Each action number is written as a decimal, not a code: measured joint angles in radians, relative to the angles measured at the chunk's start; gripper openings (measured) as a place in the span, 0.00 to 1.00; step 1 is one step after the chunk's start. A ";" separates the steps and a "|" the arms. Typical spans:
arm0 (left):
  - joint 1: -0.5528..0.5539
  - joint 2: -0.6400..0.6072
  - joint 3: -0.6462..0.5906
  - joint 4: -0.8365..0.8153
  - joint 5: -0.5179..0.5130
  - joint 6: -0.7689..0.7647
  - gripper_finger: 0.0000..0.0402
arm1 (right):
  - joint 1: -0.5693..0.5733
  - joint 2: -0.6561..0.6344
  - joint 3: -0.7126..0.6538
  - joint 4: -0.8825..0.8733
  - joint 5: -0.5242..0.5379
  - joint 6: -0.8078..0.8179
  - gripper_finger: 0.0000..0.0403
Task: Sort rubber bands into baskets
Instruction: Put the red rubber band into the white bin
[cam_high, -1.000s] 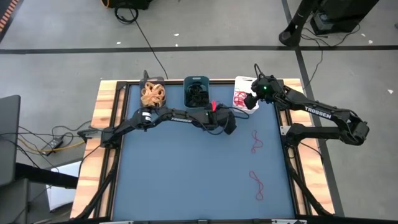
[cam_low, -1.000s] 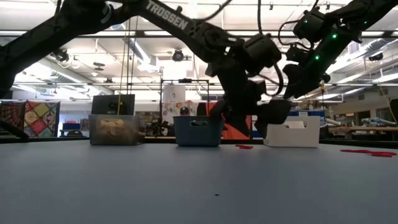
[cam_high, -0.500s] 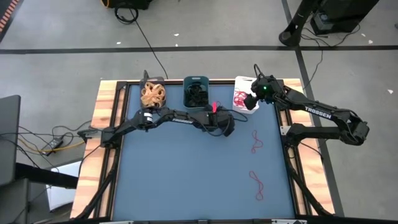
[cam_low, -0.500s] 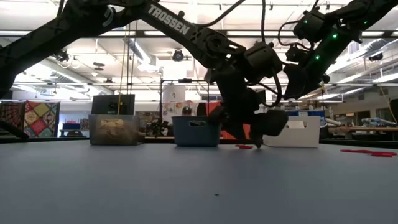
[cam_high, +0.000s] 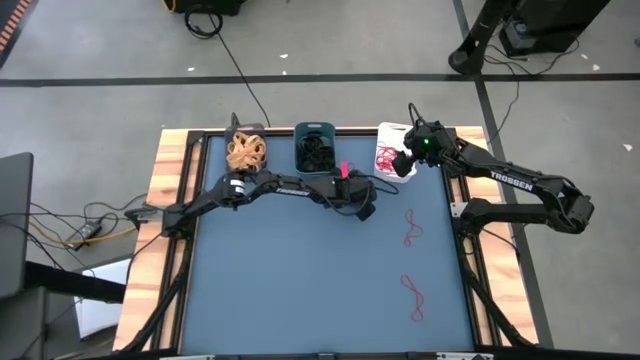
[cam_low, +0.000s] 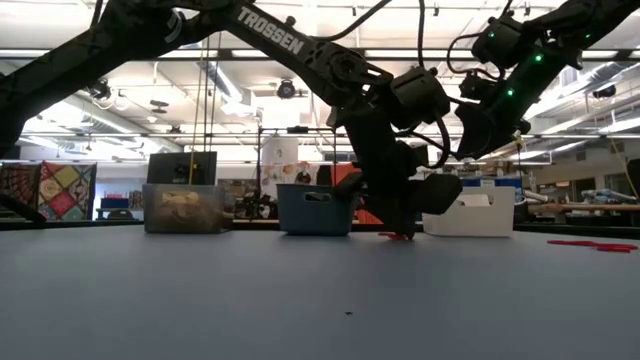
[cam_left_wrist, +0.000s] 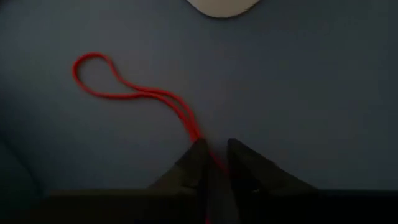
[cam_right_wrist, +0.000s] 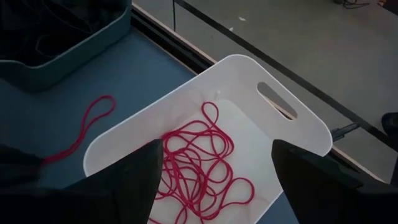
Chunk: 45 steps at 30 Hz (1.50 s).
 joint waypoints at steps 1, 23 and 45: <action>0.002 0.000 0.000 -0.006 0.012 0.000 0.14 | 0.000 0.000 0.000 -0.001 0.000 0.000 0.77; -0.086 -0.014 0.167 -0.211 0.021 0.084 0.01 | 0.045 0.000 0.000 -0.073 -0.303 0.038 0.77; -0.229 -0.055 0.388 -0.459 -0.123 0.154 0.00 | 0.496 -0.010 -0.195 0.210 -0.369 0.012 0.73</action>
